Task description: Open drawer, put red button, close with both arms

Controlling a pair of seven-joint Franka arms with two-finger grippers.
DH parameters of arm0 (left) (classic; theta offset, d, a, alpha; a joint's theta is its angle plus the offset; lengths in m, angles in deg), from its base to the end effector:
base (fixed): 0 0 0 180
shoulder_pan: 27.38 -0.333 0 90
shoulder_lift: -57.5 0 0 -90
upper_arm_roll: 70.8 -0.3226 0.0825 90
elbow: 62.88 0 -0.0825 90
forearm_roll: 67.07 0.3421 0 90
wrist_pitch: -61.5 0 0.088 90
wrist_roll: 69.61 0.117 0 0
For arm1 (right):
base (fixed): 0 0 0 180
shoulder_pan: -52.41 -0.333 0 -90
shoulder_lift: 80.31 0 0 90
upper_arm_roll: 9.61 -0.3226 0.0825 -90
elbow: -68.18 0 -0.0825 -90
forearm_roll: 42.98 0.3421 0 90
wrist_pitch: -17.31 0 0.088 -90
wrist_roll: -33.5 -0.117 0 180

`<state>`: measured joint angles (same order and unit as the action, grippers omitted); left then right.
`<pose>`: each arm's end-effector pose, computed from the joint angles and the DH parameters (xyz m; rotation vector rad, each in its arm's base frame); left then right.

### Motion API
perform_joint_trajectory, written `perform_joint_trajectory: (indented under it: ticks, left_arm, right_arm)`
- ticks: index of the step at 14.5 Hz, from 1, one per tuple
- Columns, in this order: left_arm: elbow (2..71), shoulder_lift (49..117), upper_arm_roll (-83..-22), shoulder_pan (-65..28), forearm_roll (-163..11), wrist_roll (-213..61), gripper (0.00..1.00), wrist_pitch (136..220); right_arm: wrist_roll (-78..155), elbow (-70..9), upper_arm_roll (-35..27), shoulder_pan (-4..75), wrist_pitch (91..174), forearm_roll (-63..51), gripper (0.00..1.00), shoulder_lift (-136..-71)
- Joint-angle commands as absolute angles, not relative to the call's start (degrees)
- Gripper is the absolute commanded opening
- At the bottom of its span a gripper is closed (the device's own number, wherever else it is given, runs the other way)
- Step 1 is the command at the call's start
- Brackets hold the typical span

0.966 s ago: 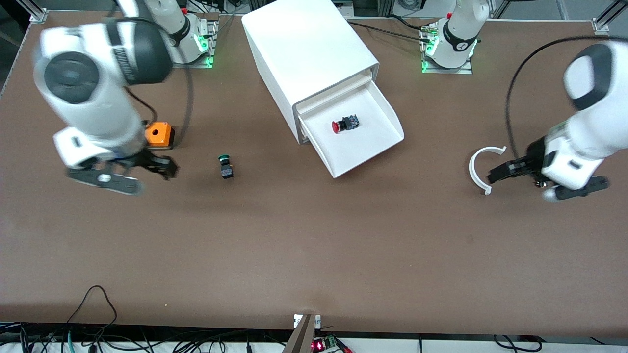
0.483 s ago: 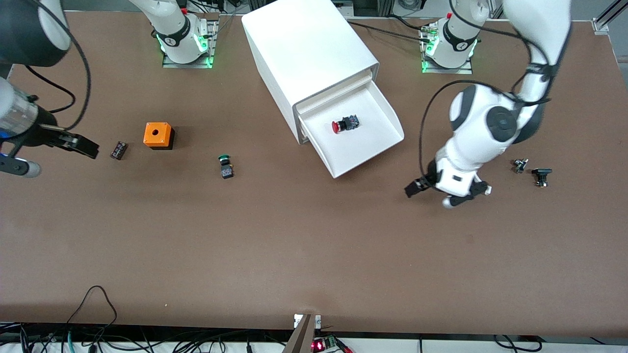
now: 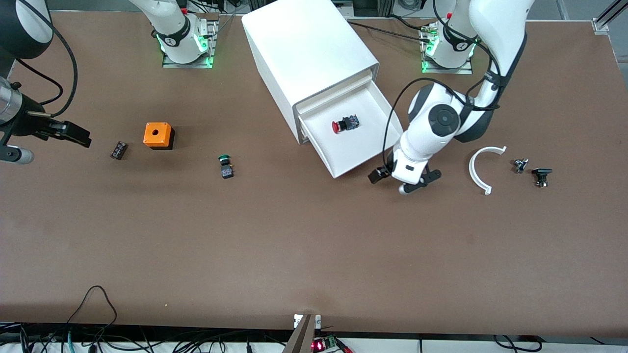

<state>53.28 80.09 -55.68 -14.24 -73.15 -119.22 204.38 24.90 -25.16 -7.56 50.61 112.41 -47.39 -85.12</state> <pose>0.5182 -0.2702 0.2934 2.8754 0.7012 -0.0613 0.5412 -0.0100 0.5596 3.0495 -0.2223 -0.0723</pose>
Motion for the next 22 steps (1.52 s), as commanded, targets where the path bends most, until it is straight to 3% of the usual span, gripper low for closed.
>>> perform_joint_trajectory:
  ticks: [1, 6, 9, 18, 22]
  left_arm:
    - [58.48, 76.14, -52.53, -14.02, -74.45, -119.09, 1.00, 203.98]
    - [61.13, 72.88, -44.53, -14.10, -74.45, -119.01, 1.00, 200.74]
    - [61.31, 71.65, -41.01, -14.28, -74.45, -119.01, 1.00, 196.69]
    - [62.98, 70.77, -37.22, -14.72, -74.45, -119.09, 1.00, 193.08]
    - [62.19, 69.72, -38.10, -20.07, -73.93, -118.83, 1.00, 193.16]
  right_arm:
    - [27.86, -30.35, -7.15, 50.74, 114.52, -46.05, 1.00, -80.75]
    - [31.13, -31.13, -5.65, 50.74, 114.43, -46.05, 1.00, -80.40]
    - [31.21, -36.74, -4.78, 50.74, 117.58, -45.97, 1.00, -76.55]
    - [31.57, -39.40, -4.60, 50.74, 118.21, -46.05, 1.00, -74.25]
    - [31.74, -39.31, -4.60, 50.74, 118.21, -46.05, 1.00, -74.42]
